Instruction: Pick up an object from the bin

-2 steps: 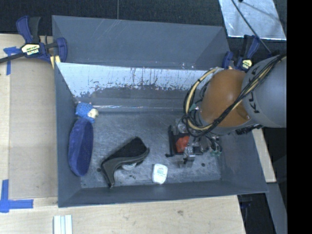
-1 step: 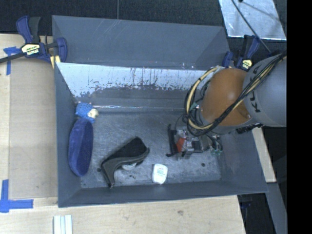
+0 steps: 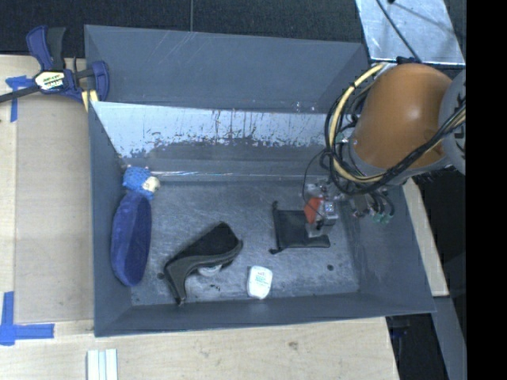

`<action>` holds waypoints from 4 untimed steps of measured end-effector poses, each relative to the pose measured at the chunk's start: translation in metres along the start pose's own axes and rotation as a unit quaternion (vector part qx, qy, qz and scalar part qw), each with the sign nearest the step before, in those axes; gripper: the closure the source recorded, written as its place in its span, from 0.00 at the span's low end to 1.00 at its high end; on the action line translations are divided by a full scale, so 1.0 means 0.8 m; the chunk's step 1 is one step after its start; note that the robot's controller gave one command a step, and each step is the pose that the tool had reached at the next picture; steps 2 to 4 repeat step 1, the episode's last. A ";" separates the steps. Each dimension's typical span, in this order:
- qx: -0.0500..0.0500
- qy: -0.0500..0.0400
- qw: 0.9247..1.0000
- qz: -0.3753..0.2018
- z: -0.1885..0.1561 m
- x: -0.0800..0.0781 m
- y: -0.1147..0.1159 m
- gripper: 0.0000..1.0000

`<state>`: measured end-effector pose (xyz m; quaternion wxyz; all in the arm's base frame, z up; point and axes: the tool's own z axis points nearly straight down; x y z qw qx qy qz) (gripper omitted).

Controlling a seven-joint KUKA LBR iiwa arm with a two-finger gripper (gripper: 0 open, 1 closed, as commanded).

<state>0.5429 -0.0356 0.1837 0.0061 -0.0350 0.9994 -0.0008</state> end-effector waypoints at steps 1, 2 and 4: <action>0.000 0.001 1.000 0.004 -0.065 -0.012 -0.006 1.00; 0.000 0.001 1.000 0.004 -0.065 -0.012 -0.006 1.00; 0.000 0.001 1.000 0.004 -0.065 -0.012 -0.006 1.00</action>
Offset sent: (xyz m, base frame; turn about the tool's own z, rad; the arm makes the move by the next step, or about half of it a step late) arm 0.0071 -0.0043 0.0484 0.0056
